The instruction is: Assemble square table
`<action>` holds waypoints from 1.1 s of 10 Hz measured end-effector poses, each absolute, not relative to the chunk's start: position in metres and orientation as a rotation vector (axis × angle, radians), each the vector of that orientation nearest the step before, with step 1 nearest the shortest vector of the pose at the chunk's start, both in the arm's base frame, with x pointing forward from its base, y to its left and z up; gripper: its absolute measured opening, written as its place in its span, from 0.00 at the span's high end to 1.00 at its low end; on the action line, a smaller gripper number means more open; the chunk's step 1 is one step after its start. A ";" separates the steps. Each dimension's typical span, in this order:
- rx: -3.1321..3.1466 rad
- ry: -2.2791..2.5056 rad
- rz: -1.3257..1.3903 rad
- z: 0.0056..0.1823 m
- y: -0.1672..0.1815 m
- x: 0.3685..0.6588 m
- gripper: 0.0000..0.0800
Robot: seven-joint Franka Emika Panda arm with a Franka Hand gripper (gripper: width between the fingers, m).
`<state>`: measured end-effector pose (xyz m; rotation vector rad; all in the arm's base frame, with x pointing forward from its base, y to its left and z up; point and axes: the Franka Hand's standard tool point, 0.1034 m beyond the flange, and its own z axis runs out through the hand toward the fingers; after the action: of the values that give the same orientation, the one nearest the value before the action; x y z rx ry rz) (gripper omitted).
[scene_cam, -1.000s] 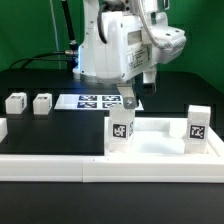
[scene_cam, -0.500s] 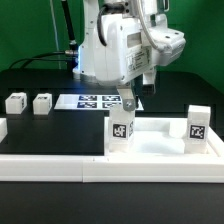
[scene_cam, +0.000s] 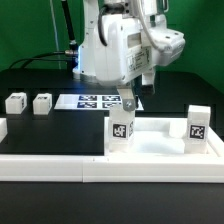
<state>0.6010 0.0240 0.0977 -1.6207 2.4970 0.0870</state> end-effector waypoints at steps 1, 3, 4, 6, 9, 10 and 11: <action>-1.758 2.391 0.071 0.101 0.019 0.593 0.19; -2.024 2.162 0.015 0.100 0.012 0.583 0.19; -2.130 2.063 0.000 0.100 0.013 0.583 0.19; -2.279 1.913 -0.022 0.100 0.014 0.583 0.19; -2.662 1.371 -0.097 0.094 0.007 0.581 0.19; -2.779 1.148 -0.129 0.090 0.005 0.581 0.19; -2.876 0.915 -0.144 0.087 0.002 0.579 0.19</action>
Offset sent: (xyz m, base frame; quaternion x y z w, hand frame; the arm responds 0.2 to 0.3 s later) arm -0.0127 0.0026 0.0041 -0.0096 -0.0059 -0.3131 0.9496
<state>0.5794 0.0022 0.0868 -2.8759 0.9150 -0.1441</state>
